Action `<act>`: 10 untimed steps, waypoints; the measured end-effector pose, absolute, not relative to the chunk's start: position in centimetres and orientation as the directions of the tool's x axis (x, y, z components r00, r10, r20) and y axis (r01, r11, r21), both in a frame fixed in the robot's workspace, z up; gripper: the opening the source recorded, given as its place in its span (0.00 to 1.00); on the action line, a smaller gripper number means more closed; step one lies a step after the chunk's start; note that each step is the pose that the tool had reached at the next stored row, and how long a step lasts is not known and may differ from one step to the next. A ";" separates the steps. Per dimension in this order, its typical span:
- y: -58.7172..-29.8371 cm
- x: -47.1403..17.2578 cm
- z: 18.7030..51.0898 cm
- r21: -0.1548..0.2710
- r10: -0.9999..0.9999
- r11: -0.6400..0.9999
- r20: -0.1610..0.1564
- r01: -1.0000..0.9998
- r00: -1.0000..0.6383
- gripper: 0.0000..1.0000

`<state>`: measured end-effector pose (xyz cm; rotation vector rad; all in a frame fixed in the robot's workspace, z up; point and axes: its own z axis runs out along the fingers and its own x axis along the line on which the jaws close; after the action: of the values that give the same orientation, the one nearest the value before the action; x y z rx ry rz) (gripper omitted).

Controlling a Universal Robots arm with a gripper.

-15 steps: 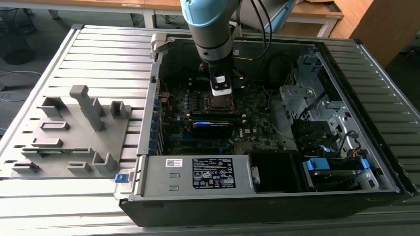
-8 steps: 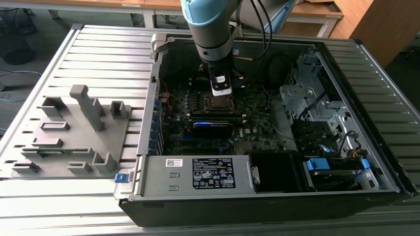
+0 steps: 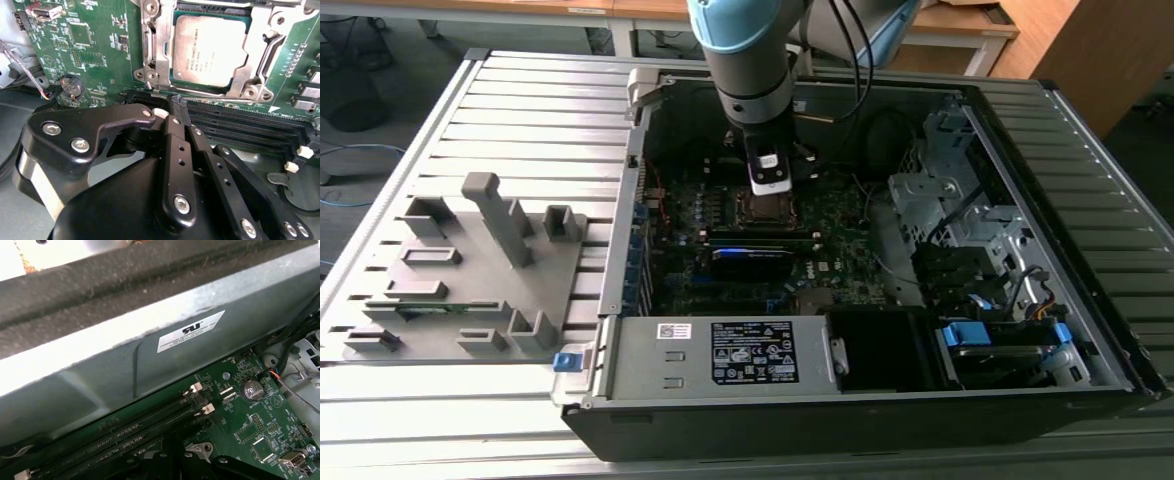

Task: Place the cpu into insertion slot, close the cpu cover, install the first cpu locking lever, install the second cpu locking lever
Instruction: 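Install the first cpu locking lever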

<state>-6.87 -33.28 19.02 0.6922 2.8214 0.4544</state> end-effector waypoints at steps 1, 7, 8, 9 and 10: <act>-33.3 -6.9 19.0 0.337 0.478 0.844 -0.121 0.416 -0.870 0.11; -33.3 -6.9 19.0 0.323 0.475 0.850 -0.130 0.416 -0.870 0.11; -33.3 -6.9 19.0 0.321 0.475 0.851 -0.131 0.416 -0.870 0.11; -33.3 -6.9 18.9 0.319 0.475 0.852 -0.133 0.416 -0.870 0.11; -33.3 -6.9 18.9 0.318 0.474 0.852 -0.134 0.416 -0.870 0.11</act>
<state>-6.87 -33.28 18.93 0.6860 2.8209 0.4147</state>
